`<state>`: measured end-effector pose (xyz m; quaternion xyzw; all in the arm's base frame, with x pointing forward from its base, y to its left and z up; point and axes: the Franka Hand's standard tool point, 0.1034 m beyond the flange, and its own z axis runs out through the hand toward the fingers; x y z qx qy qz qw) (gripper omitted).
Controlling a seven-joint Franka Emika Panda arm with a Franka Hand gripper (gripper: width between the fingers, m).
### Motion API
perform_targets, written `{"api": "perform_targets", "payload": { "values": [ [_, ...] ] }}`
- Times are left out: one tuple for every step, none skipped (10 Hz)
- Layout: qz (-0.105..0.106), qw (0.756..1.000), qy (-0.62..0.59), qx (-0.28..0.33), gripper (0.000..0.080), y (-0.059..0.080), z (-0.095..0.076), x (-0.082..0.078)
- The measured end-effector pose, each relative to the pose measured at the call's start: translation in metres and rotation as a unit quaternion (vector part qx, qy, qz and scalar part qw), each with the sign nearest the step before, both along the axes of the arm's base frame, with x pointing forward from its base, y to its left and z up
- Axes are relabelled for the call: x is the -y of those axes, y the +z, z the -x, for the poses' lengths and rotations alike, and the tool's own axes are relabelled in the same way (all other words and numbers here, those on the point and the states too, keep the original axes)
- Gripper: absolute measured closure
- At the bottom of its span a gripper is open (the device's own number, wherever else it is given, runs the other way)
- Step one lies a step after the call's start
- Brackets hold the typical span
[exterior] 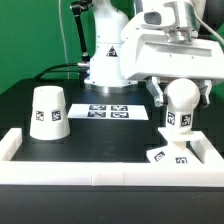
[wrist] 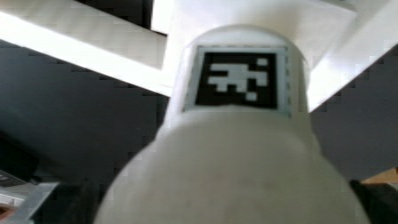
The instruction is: Assemble lamp
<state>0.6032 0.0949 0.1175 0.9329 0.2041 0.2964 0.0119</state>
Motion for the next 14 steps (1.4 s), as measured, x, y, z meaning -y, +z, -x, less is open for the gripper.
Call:
{"api": "perform_targets", "payload": {
  "values": [
    [0.0, 1.0, 0.001, 0.0, 0.0102, 0.006, 0.001, 0.0],
    [0.0, 1.0, 0.001, -0.001, 0.0101, 0.012, 0.003, 0.001],
    [0.0, 1.0, 0.002, -0.003, 0.0101, 0.018, 0.003, 0.002],
    [-0.001, 1.0, 0.002, -0.008, 0.0101, 0.025, 0.002, 0.003],
    [-0.001, 1.0, 0.001, -0.007, 0.0101, 0.031, 0.001, 0.005],
    [-0.003, 1.0, 0.0, -0.013, 0.0101, 0.032, 0.001, 0.007],
    [-0.005, 1.0, 0.002, -0.03, 0.0101, 0.03, 0.002, 0.005],
    [-0.005, 0.999, 0.0, -0.031, 0.0101, 0.028, 0.002, 0.007],
    [-0.01, 0.999, -0.001, -0.054, 0.0101, 0.023, 0.007, 0.004],
    [-0.018, 0.996, -0.003, -0.087, 0.0101, 0.02, 0.009, -0.002],
    [-0.025, 0.991, -0.005, -0.132, 0.0101, 0.019, 0.012, -0.008],
    [-0.024, 0.986, -0.004, -0.163, 0.0101, 0.02, 0.011, -0.011],
    [-0.021, 0.984, -0.003, -0.179, 0.0101, 0.02, 0.011, -0.013],
    [-0.012, 0.975, 0.002, -0.22, 0.0101, 0.018, 0.017, -0.014]
  ]
}}
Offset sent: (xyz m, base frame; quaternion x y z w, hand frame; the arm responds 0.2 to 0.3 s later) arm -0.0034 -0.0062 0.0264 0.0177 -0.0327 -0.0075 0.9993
